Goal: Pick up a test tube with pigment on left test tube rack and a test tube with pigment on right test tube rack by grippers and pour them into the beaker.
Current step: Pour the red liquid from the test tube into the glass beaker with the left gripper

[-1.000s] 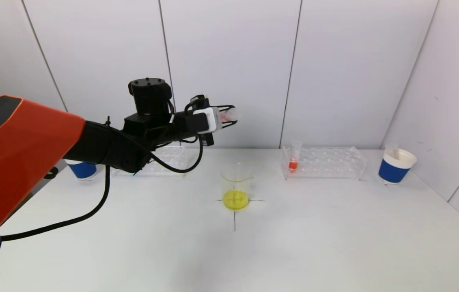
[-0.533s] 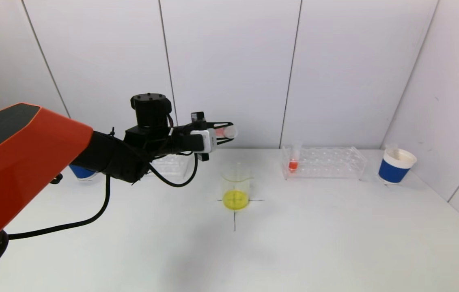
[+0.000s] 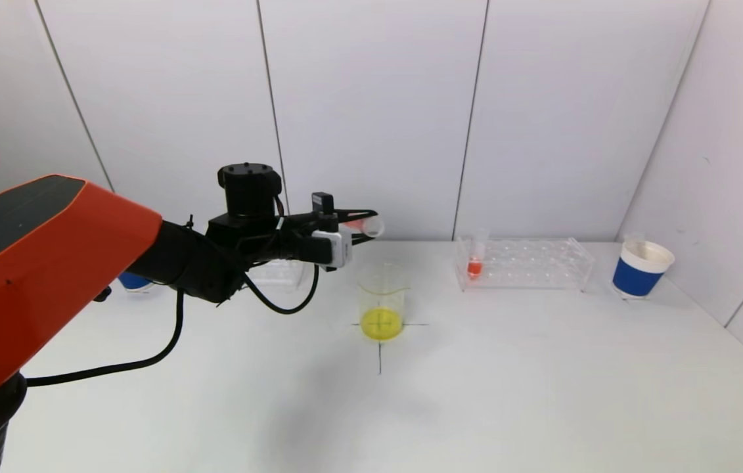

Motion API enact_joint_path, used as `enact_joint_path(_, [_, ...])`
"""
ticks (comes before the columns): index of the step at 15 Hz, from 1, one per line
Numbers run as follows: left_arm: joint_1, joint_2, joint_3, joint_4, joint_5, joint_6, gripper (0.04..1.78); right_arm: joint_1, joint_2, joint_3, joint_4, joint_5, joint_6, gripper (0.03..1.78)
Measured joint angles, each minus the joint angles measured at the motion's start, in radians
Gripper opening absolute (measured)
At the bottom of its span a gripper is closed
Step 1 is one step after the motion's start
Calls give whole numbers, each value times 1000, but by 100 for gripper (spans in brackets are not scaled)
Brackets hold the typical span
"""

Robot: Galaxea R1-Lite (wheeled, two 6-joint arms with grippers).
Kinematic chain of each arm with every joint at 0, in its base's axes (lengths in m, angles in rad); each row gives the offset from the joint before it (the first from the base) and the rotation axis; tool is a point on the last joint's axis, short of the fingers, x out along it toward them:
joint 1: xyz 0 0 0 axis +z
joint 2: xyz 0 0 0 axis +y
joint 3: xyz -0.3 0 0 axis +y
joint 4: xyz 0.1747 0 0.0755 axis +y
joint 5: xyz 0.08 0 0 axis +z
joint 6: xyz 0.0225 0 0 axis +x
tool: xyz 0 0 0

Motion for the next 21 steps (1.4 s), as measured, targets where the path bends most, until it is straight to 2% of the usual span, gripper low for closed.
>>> enact_joint_path(12, [6,38,-2,-29,1,89,44,0,0,0,0,0,0,177])
enact_joint_path(21, [7,46,1,-41,-1,93,44,0,0,0,0,0,0,177])
